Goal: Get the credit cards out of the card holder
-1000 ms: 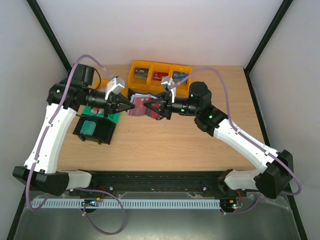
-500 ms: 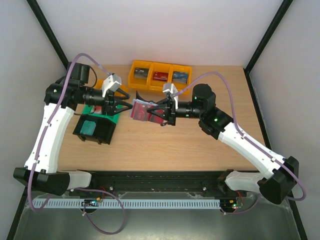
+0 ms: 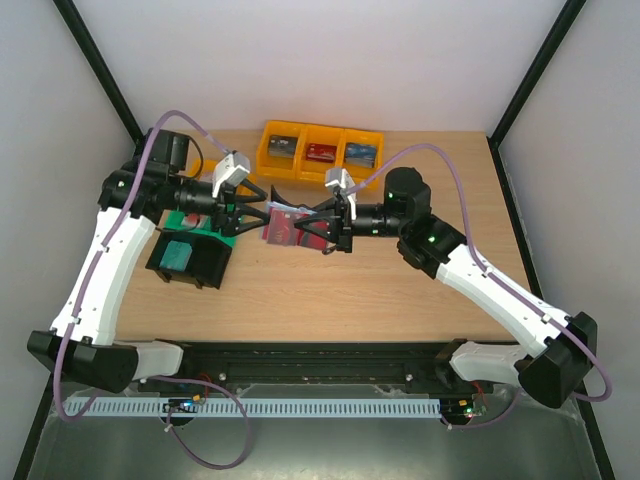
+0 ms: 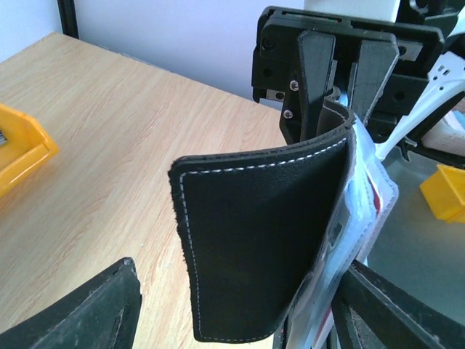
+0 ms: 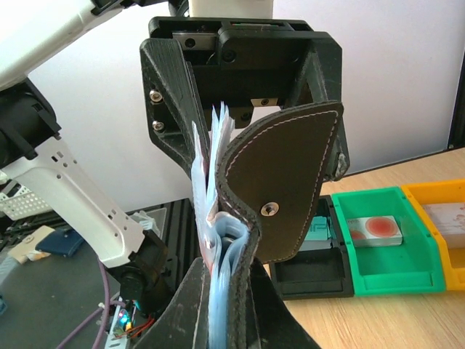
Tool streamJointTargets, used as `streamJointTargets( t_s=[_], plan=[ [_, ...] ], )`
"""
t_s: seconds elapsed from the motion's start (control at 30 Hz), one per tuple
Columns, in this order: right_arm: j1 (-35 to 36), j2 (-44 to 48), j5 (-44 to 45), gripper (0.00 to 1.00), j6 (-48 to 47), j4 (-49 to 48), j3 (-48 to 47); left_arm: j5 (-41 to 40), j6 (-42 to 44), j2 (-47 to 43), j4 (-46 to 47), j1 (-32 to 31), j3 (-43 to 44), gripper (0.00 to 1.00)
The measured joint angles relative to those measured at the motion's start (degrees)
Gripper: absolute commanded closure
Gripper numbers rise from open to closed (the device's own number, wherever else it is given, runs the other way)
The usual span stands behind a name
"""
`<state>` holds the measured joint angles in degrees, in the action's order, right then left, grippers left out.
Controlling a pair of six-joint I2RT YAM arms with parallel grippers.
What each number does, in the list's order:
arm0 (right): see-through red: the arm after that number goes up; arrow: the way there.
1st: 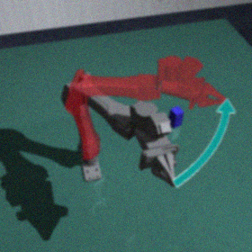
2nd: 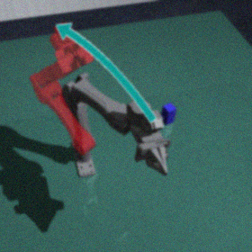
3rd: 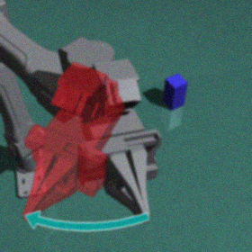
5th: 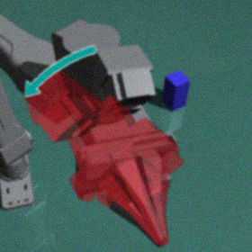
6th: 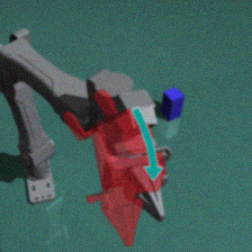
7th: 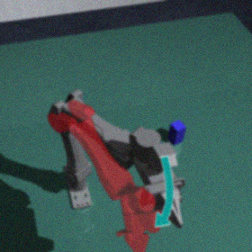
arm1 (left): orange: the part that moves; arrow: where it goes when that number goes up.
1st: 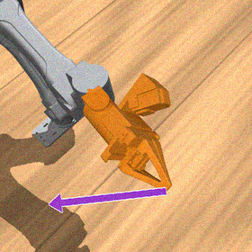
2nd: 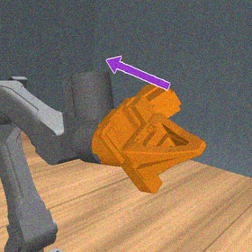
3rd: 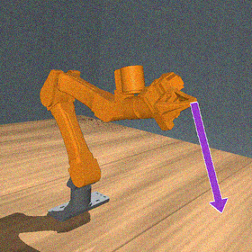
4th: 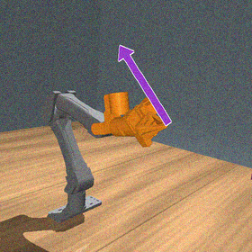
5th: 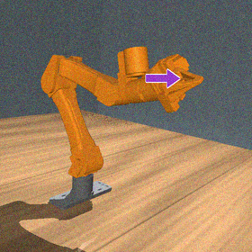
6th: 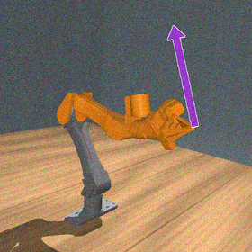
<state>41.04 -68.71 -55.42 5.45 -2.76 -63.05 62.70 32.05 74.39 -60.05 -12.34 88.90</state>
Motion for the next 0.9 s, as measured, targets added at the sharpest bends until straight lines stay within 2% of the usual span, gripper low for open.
streamJointTargets(
  t_s=[0.17,0.3,0.4,0.47,0.6,0.67,0.77,0.8,0.9],
  plan=[
    [-0.2,-0.7,-0.7,0.98,0.3,0.3,0.0,-2.1,-2.0,0.0,2.4,-2.4,-1.5,0.28],
    [-0.2,-0.8,-1.7,0.98,0.3,0.3,0.0,-2.5,-2.3,0.1,2.7,-3.8,-1.6,0.34],
    [-0.2,-0.8,-1.9,0.98,0.3,0.3,0.0,-1.6,-1.9,0.1,2.4,-4.1,-1.6,0.51],
    [-0.3,-0.8,-2.1,0.99,0.3,0.4,0.0,-0.5,-0.8,0.1,1.9,-4.6,-1.6,0.68],
    [-0.5,-1.0,-2.2,0.98,0.3,0.4,0.0,2.4,1.8,0.1,-0.1,-5.1,-1.9,0.96],
    [-0.6,-1.2,-2.3,0.98,0.3,0.4,0.0,3.5,3.2,0.1,-1.4,-5.1,-1.8,0.98],
    [-0.6,-1.1,-2.5,0.59,0.4,0.6,0.0,4.4,5.8,0.1,-2.9,-4.9,-1.8,0.98],
    [-0.7,-1.1,-2.0,0.51,0.5,0.5,0.0,4.6,6.4,0.1,-3.5,-4.9,-1.7,0.98],
    [-1.6,-0.6,0.6,0.37,1.3,-0.6,0.7,3.0,5.2,0.0,-3.4,-4.3,-1.8,0.98]
  ],
)
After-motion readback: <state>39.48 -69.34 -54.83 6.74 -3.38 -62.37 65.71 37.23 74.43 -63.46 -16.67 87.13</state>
